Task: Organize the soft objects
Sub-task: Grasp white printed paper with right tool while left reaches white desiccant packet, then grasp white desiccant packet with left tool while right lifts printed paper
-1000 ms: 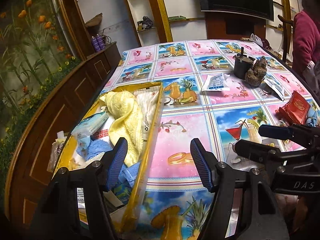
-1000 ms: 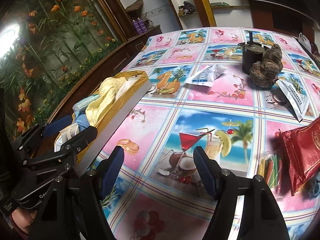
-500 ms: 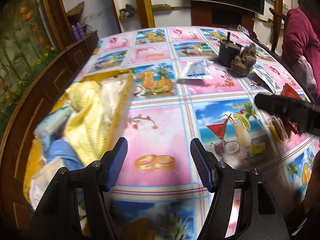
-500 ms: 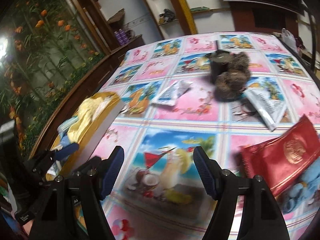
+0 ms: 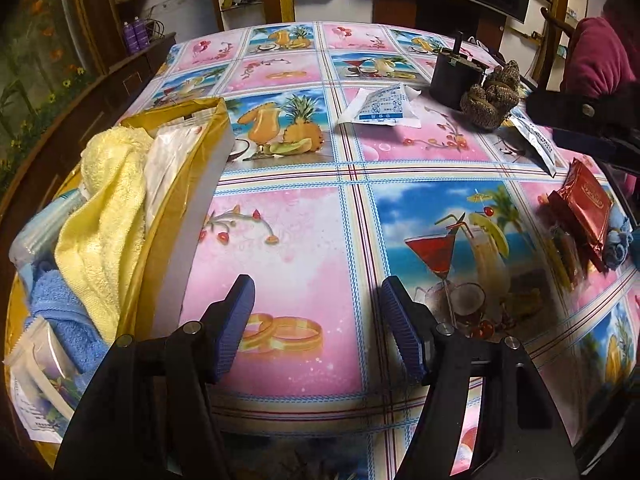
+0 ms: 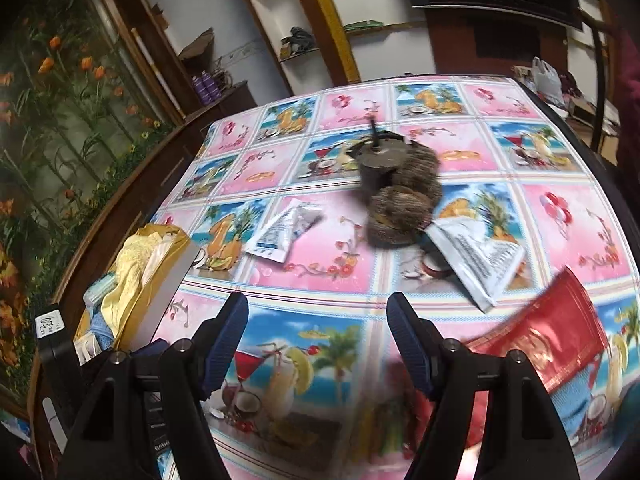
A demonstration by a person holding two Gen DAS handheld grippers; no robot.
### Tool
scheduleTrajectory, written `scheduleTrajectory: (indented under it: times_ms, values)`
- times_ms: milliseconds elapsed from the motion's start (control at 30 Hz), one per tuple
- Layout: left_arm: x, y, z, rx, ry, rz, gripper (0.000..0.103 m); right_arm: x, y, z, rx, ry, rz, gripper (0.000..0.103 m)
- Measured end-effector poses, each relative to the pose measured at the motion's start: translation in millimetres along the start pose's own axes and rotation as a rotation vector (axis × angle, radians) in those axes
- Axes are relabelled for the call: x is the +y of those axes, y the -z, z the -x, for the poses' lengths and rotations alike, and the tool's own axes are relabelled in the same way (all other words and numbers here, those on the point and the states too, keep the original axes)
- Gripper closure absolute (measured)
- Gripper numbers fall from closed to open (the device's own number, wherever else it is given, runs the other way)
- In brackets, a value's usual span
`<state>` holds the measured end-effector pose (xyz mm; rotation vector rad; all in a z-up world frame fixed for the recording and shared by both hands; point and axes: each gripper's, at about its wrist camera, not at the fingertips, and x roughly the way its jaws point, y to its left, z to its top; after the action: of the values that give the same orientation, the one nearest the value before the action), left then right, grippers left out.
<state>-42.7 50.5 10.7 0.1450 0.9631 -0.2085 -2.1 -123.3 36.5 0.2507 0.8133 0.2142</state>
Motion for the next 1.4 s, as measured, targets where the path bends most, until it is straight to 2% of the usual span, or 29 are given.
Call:
scheduleTrajectory:
  times_ms: [167,267,400,500,633,667,767,867,1000,1067,1100,1133,1200,1267,1333,1400]
  values:
    - [1,-1,-2,0.008,0.024,0.007,0.031,29,-22,-32,0.047,0.025,0.079,0.031]
    - [-3,-2,-5,0.015,0.038,-0.003,0.023,42,-44,-57,0.082,0.051,0.107,0.031]
    - [-4,-2,-5,0.018,0.039,0.000,0.021,58,-76,-101,0.174,0.102,0.138,0.031]
    - [-4,-1,-5,0.019,0.044,-0.001,0.020,74,-87,-137,0.254,0.188,0.217,0.031]
    - [-6,0,-5,0.023,0.055,-0.006,0.016,84,-79,-181,0.390,0.317,0.347,0.033]
    - [-6,1,-5,0.024,0.059,-0.008,0.015,86,-76,-179,0.369,0.311,0.362,0.041]
    - [-9,1,-7,0.034,0.067,-0.024,0.008,89,-65,-170,0.390,0.282,0.379,0.061]
    - [-12,3,-8,0.044,0.072,-0.034,0.001,92,-50,-157,0.421,0.246,0.400,0.064]
    - [-12,5,-7,0.041,0.070,-0.031,0.001,85,-29,-132,0.496,0.121,0.348,0.063]
    - [-12,6,-6,0.040,0.069,-0.030,0.001,79,-21,-118,0.549,0.000,0.297,0.063]
    - [-12,7,-5,0.039,0.068,-0.030,0.001,74,-21,-107,0.549,-0.063,0.249,0.063]
    - [-12,7,-5,0.039,0.068,-0.030,0.001,68,-22,-93,0.512,-0.083,0.217,0.062]
    - [-12,8,-5,0.040,0.067,-0.030,0.001,60,-25,-59,0.398,-0.039,0.214,0.055]
    - [-13,8,-4,0.040,0.067,-0.031,0.000,50,-24,-21,0.267,0.026,0.224,0.038]
    - [-12,8,-4,0.040,0.065,-0.032,0.000,33,-22,10,0.167,0.089,0.202,0.036]
    - [-13,9,-3,0.040,0.064,-0.034,0.000,11,-24,27,0.108,0.150,0.156,0.036]
